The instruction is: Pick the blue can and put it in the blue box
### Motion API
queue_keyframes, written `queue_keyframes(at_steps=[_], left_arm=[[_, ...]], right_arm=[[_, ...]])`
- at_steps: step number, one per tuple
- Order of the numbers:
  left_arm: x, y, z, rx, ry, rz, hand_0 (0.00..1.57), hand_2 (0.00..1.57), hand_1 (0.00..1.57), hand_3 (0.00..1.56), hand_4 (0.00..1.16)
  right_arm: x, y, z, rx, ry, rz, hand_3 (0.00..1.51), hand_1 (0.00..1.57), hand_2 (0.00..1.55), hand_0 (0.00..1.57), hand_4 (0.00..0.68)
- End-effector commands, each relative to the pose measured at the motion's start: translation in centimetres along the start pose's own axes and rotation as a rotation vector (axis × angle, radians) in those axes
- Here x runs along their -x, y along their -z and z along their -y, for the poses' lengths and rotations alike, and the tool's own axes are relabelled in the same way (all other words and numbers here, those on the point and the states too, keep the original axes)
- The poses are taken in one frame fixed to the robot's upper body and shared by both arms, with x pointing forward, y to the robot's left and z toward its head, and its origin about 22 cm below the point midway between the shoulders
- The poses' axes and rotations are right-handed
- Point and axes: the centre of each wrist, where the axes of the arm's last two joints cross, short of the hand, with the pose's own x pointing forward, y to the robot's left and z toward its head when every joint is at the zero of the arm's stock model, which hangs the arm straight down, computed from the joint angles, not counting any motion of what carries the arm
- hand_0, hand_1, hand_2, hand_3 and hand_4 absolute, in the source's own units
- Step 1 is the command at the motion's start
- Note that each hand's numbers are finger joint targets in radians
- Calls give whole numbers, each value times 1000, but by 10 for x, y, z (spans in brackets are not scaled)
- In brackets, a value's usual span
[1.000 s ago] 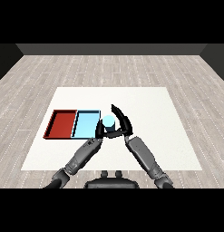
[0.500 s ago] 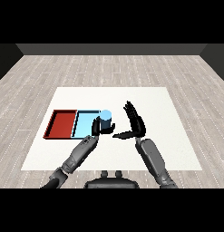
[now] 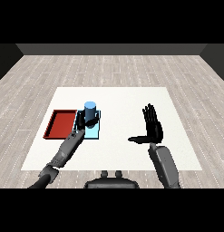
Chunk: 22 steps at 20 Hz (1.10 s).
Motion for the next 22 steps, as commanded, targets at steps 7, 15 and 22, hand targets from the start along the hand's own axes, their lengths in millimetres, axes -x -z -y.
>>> queue_keyframes(at_steps=[7, 15, 22], left_arm=[[42, 31, -48, -21, 235, -261, 1571, 1551, 1571, 1470, 1036], [62, 20, -27, 12, 337, -422, 1571, 1570, 1571, 1465, 981], [86, -11, -26, -102, 201, -604, 804, 890, 804, 1140, 753]], right_arm=[[10, -8, 16, 39, 47, 2, 0, 0, 0, 0, 0], [16, 2, 26, 77, 56, -33, 0, 0, 0, 0, 0], [18, 6, 56, 125, 76, -35, 0, 0, 0, 0, 0]])
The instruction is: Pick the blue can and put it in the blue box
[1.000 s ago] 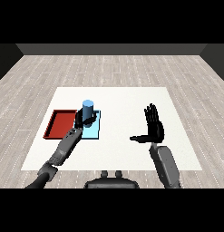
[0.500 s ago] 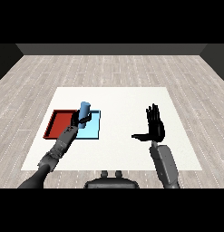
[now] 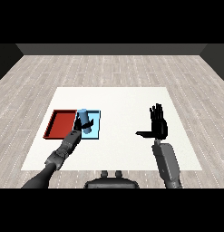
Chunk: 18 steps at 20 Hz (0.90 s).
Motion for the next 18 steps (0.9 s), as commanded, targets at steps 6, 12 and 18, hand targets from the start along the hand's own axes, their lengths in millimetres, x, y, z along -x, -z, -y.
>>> queue_keyframes(at_steps=[6, 12, 18], left_arm=[[-9, 6, -4, -35, 159, -102, 0, 0, 0, 0, 0], [5, 6, -15, -140, 61, -50, 0, 0, 0, 0, 0], [-61, 17, -14, -180, -239, 431, 0, 0, 0, 0, 0]], right_arm=[[-4, 7, 3, 4, 25, 30, 0, 0, 0, 0, 0], [0, 19, 0, -40, -8, 19, 0, 0, 0, 0, 0], [-2, -1, -12, -63, -6, 28, 0, 0, 0, 0, 0]])
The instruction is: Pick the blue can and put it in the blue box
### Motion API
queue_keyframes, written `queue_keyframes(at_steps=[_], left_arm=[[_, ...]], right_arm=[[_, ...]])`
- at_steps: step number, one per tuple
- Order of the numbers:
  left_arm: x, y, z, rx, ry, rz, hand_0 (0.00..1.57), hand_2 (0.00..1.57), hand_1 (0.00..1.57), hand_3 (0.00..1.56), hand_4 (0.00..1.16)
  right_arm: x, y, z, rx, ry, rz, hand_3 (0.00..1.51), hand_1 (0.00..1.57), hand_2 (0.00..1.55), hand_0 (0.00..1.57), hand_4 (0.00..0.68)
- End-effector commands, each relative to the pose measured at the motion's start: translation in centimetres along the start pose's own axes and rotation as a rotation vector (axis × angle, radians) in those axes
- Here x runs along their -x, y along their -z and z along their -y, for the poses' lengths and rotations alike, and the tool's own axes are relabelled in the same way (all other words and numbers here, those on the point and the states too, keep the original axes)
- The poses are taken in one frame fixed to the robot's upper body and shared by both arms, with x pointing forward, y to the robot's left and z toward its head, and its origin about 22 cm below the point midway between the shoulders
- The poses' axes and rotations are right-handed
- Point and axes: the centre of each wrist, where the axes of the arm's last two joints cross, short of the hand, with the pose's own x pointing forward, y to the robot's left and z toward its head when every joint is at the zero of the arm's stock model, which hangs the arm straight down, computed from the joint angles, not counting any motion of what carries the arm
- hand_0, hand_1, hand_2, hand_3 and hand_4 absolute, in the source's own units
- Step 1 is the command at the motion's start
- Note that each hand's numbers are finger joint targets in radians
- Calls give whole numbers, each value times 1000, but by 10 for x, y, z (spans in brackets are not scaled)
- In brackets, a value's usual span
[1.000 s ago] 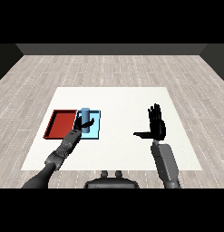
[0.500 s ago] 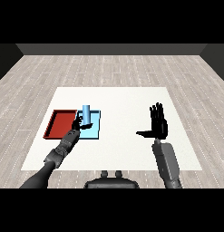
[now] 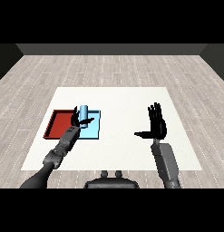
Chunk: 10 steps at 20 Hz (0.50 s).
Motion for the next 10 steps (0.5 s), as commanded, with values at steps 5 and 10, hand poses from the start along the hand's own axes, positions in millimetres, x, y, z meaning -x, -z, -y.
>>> queue_keyframes(at_steps=[5, 10], left_arm=[[-49, -5, 15, 256, -398, 527, 0, 0, 0, 0, 0], [-17, -27, -6, 446, -592, 534, 0, 0, 0, 0, 0]], right_arm=[[8, -17, 9, -44, -48, -53, 0, 0, 0, 0, 0], [17, -36, 29, -75, -84, -98, 0, 0, 0, 0, 0]])
